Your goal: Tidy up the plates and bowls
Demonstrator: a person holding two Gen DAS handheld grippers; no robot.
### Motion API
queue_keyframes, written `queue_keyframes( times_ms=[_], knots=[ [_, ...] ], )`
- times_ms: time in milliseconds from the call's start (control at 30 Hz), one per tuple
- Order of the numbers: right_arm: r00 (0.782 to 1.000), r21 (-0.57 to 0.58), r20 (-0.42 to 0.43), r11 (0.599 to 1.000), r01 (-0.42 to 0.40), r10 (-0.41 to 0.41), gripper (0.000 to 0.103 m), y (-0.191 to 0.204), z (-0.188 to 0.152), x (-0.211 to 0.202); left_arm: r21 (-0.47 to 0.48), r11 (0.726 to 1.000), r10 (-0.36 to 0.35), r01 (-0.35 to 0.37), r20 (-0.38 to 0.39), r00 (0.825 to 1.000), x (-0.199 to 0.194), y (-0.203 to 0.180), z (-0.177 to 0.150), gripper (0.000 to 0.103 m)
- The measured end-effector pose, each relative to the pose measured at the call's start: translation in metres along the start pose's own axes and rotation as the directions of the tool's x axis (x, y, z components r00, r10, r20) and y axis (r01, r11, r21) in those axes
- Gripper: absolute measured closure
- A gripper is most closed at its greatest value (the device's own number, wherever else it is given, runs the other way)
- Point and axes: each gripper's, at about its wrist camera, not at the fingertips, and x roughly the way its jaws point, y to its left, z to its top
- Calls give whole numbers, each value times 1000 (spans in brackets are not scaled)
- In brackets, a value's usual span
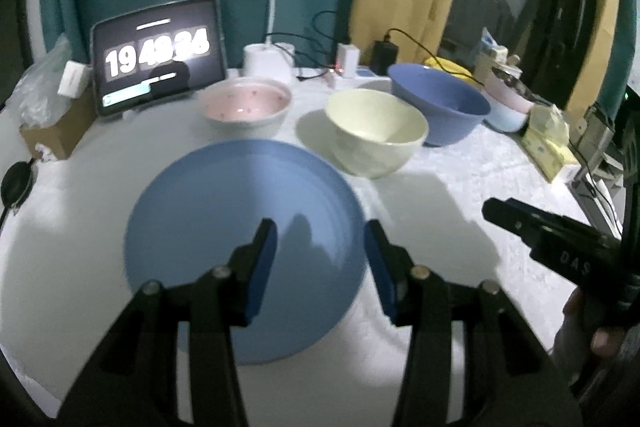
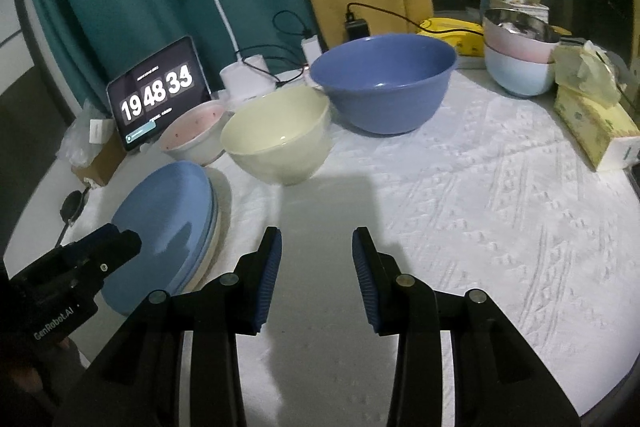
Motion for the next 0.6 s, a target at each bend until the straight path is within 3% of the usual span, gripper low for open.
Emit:
queue_keyframes(
  times_ms=[600],
  knots=[
    [999, 39, 42, 999, 28, -29, 64, -45, 20, -9, 77, 995, -67, 67, -3, 998, 27, -54, 28, 56]
  ],
)
